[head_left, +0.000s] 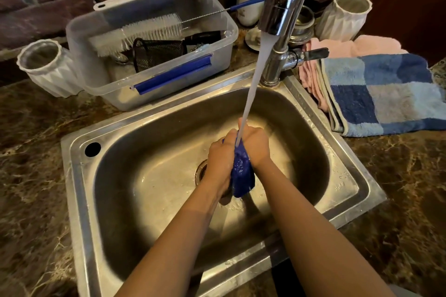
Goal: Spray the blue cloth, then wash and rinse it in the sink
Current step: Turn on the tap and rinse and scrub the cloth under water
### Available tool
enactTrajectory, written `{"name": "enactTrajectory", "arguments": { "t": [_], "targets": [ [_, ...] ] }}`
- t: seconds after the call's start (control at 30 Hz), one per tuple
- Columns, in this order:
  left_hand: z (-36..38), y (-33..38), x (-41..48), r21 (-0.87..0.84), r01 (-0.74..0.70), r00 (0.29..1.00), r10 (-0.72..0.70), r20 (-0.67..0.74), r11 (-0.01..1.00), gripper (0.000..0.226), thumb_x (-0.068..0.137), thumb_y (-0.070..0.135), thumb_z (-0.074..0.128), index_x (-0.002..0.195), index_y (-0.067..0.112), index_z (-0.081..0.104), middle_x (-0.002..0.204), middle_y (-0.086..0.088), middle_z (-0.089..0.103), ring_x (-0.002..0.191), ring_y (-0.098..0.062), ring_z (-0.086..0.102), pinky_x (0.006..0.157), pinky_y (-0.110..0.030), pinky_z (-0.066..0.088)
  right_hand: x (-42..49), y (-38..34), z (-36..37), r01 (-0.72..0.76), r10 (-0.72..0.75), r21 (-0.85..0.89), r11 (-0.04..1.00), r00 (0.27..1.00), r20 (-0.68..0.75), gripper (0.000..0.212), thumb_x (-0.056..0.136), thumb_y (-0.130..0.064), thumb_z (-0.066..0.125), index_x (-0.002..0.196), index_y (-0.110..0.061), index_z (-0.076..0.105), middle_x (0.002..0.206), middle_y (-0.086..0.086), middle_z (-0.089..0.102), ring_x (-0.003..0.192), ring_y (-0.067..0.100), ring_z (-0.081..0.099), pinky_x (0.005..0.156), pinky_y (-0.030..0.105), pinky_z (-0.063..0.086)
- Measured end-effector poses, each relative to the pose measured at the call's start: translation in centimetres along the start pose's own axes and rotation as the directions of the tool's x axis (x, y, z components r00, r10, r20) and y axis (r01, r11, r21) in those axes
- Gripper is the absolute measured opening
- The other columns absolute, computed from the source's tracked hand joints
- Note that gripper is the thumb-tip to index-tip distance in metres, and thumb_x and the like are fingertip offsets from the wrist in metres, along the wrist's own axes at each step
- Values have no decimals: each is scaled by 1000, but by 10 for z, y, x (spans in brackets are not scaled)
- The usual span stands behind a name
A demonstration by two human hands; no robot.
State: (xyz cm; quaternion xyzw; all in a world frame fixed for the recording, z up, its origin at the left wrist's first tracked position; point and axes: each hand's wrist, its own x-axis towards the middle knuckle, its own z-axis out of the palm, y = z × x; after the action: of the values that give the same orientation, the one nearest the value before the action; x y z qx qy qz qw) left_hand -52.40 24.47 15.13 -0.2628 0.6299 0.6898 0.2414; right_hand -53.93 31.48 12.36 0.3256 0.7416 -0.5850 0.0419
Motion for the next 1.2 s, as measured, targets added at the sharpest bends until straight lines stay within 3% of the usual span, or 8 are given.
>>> {"name": "enactTrajectory", "arguments": {
  "t": [0.13,0.27,0.43,0.6,0.73,0.93,1.07,1.2],
  "targets": [
    [-6,0,0,-30,-22,999,24,37,999,22,84,39,62,80,17,63,83,-7,67,87,-24,66,87,-37,54,-2,0,-5,-101,78,122,987,981,178,56,94,-52,34,53,-16,48,57,2,52,62,16,51,72,35,43],
    [-21,5,8,-167,-36,993,55,108,985,16,86,24,61,96,11,60,84,-5,66,74,-15,66,70,-27,54,-10,10,-15,-291,236,94,952,895,380,64,88,-68,23,87,-18,64,88,6,68,91,21,64,88,33,48],
    [-43,12,24,-143,-40,996,50,71,989,20,89,8,54,107,12,46,98,-12,58,79,-20,64,59,-28,58,-25,17,-32,27,-84,142,989,907,413,38,86,-25,63,121,-25,48,116,5,60,102,22,63,87,36,55],
    [-45,16,18,-218,196,957,-137,257,956,25,92,31,49,95,12,65,80,-9,72,70,-20,70,59,-30,59,-42,-14,-33,273,-253,27,962,846,470,31,89,-16,58,119,-19,54,108,3,64,99,17,62,83,20,54],
    [-26,9,14,-308,133,963,-49,265,942,41,99,25,32,75,7,60,50,-2,66,46,-10,64,44,-17,51,-49,-30,-8,386,-311,-321,865,914,261,29,87,-47,54,98,-20,55,85,-2,58,79,15,57,71,28,50],
    [-15,-15,10,-93,-80,996,83,39,992,29,96,34,44,88,21,68,84,-3,73,86,-21,69,70,-29,54,-24,-14,0,205,-238,-347,915,970,-55,48,92,-54,40,54,-24,46,54,-5,49,58,17,54,53,28,42],
    [-17,-16,11,217,-195,978,206,-32,957,22,96,36,42,90,22,57,91,-6,65,81,-19,62,73,-29,49,-8,0,-2,58,-76,-341,938,996,-39,50,97,-50,27,74,-15,55,73,6,59,69,22,57,65,35,46],
    [-25,-17,17,122,-236,971,231,56,964,18,97,29,42,109,21,52,96,1,63,83,-16,63,65,-22,53,-14,0,-17,217,-164,-346,913,971,175,34,99,-37,21,115,-19,45,86,7,59,79,26,59,73,42,48]
  ]
}}
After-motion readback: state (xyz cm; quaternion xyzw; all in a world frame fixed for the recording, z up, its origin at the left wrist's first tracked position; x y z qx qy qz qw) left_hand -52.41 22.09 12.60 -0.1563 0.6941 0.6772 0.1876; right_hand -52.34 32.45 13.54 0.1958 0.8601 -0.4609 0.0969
